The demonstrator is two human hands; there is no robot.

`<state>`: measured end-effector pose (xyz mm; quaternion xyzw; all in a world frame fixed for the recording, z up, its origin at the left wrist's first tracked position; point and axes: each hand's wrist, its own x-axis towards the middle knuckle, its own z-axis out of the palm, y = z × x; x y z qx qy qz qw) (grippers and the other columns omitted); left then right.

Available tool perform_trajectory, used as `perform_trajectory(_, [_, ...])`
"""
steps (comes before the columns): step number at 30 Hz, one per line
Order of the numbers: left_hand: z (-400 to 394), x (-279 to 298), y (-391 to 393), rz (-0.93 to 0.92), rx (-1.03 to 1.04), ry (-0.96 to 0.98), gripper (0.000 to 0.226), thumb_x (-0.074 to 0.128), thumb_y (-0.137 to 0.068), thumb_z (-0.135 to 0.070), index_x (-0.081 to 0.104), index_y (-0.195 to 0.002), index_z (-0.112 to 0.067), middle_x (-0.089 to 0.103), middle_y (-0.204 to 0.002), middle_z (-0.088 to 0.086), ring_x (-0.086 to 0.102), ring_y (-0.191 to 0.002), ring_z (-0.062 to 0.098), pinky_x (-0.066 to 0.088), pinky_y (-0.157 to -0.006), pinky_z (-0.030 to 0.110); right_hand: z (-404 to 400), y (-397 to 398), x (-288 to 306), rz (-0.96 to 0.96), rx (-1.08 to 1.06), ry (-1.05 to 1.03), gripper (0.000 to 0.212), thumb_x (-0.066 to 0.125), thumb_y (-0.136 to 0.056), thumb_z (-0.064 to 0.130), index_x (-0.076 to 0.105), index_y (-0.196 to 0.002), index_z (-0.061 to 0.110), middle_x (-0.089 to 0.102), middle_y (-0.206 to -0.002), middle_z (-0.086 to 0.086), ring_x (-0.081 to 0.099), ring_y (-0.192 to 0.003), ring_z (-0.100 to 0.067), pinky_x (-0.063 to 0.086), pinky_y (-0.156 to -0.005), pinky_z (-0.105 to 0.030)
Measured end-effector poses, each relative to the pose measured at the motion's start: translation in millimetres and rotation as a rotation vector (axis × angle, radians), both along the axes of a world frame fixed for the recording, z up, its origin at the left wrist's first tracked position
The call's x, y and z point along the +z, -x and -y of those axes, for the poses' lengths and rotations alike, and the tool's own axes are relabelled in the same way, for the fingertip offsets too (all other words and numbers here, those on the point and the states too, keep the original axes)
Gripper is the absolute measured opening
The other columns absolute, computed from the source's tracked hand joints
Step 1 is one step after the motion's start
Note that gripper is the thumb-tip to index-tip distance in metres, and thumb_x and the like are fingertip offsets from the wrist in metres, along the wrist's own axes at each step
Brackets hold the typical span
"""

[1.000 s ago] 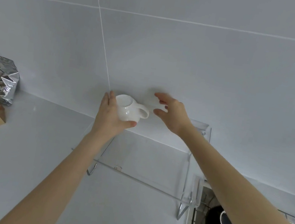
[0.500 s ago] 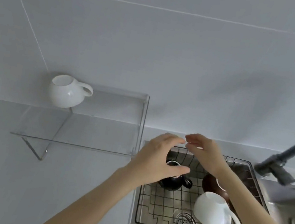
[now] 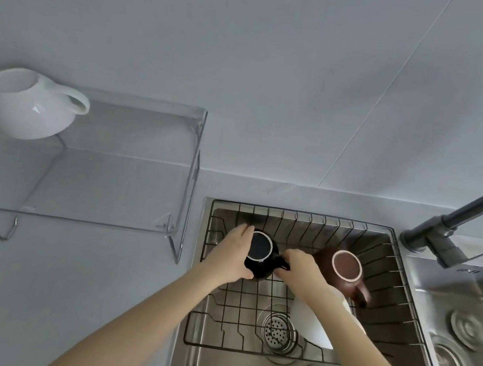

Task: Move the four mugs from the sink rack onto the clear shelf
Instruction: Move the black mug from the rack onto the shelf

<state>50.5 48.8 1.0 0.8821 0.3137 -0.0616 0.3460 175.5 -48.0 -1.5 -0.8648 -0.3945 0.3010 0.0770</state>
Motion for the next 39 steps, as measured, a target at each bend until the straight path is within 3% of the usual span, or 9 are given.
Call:
perform_trajectory(5, [-3, -7, -3, 0.03, 0.002, -0.039, 0.087, 0.071, -0.072, -0.017, 0.02, -0.141, -0.009, 0.03, -0.15, 0.012, 0.032, -0.136, 0.026, 0.028, -0.111, 0.034, 0, -1, -7, 0.007, -0.028, -0.038, 0.025, 0.053, -0.089, 0.02, 0.056, -0.109, 0.006, 0.066, -0.102, -0.016, 0.061, -0.093, -0.031, 0.046, -0.072, -0.033])
perform_trajectory(11, [-7, 20, 2, 0.134, 0.033, -0.01, 0.085, 0.072, -0.072, -0.021, 0.023, -0.14, -0.01, 0.035, -0.147, 0.009, 0.034, -0.135, 0.025, 0.028, -0.11, 0.033, 12, -8, 30, 0.015, -0.049, -0.303, 0.017, 0.062, -0.084, 0.019, 0.065, -0.097, 0.009, 0.062, -0.078, -0.004, 0.055, -0.076, -0.02, 0.036, -0.055, -0.02])
perform_trajectory(16, [-10, 80, 6, 0.329, 0.071, -0.135, 0.086, 0.073, -0.071, -0.023, 0.024, -0.14, -0.012, 0.036, -0.147, 0.007, 0.032, -0.135, 0.022, 0.025, -0.11, 0.03, 10, -10, 94, 0.017, -0.023, -0.492, 0.011, 0.064, -0.083, 0.016, 0.067, -0.09, 0.009, 0.068, -0.076, -0.007, 0.061, -0.075, -0.027, 0.043, -0.068, -0.033])
perform_trajectory(20, [-22, 136, 31, 0.492, 0.172, -0.167, 0.084, 0.078, -0.065, -0.022, 0.034, -0.136, -0.015, 0.045, -0.139, 0.003, 0.039, -0.127, 0.019, 0.028, -0.102, 0.024, -6, 5, 151, -0.009, 0.023, -0.647, 0.002, 0.066, -0.081, 0.012, 0.066, -0.081, 0.014, 0.071, -0.076, -0.012, 0.062, -0.073, -0.029, 0.04, -0.06, -0.02])
perform_trajectory(24, [-42, 182, 73, 0.648, 0.277, -0.195, 0.075, 0.081, -0.056, -0.014, 0.049, -0.123, -0.02, 0.056, -0.124, 0.0, 0.049, -0.113, 0.016, 0.034, -0.093, 0.023, -35, 37, 189, -0.095, 0.045, -0.758, 0.003, 0.066, -0.08, 0.013, 0.069, -0.083, 0.013, 0.073, -0.082, -0.014, 0.065, -0.082, -0.03, 0.043, -0.065, -0.024])
perform_trajectory(27, [-62, 199, 110, 0.65, 0.317, -0.222, 0.076, 0.081, -0.054, -0.013, 0.05, -0.123, -0.019, 0.057, -0.124, -0.001, 0.05, -0.112, 0.014, 0.037, -0.095, 0.025, -61, 69, 199, -0.174, 0.079, -0.809, 0.004, 0.066, -0.08, 0.012, 0.069, -0.082, 0.01, 0.073, -0.08, -0.012, 0.066, -0.082, -0.028, 0.046, -0.068, -0.023])
perform_trajectory(32, [-100, 203, 180, 0.598, 0.421, -0.188, 0.079, 0.084, -0.049, -0.009, 0.053, -0.121, -0.02, 0.057, -0.113, -0.005, 0.051, -0.11, 0.013, 0.039, -0.096, 0.027, -116, 131, 189, -0.245, 0.172, -0.814, 0.012, 0.066, -0.079, 0.014, 0.068, -0.084, 0.003, 0.073, -0.083, -0.019, 0.066, -0.084, -0.036, 0.053, -0.083, -0.048])
perform_trajectory(35, [-120, 198, 216, 0.551, 0.489, -0.163, 0.08, 0.084, -0.051, -0.002, 0.053, -0.123, -0.016, 0.055, -0.107, -0.013, 0.051, -0.11, 0.014, 0.038, -0.099, 0.029, -145, 165, 178, -0.267, 0.218, -0.792, 0.013, 0.065, -0.08, 0.016, 0.068, -0.084, 0.004, 0.073, -0.083, -0.018, 0.065, -0.084, -0.034, 0.051, -0.077, -0.042])
perform_trajectory(39, [-141, 187, 257, 0.533, 0.525, -0.116, 0.08, 0.082, -0.046, -0.008, 0.053, -0.119, -0.023, 0.054, -0.102, -0.022, 0.052, -0.112, 0.017, 0.038, -0.103, 0.033, -173, 204, 167, -0.288, 0.253, -0.754, 0.014, 0.064, -0.08, 0.018, 0.068, -0.082, 0.005, 0.072, -0.083, -0.018, 0.063, -0.082, -0.033, 0.049, -0.071, -0.038])
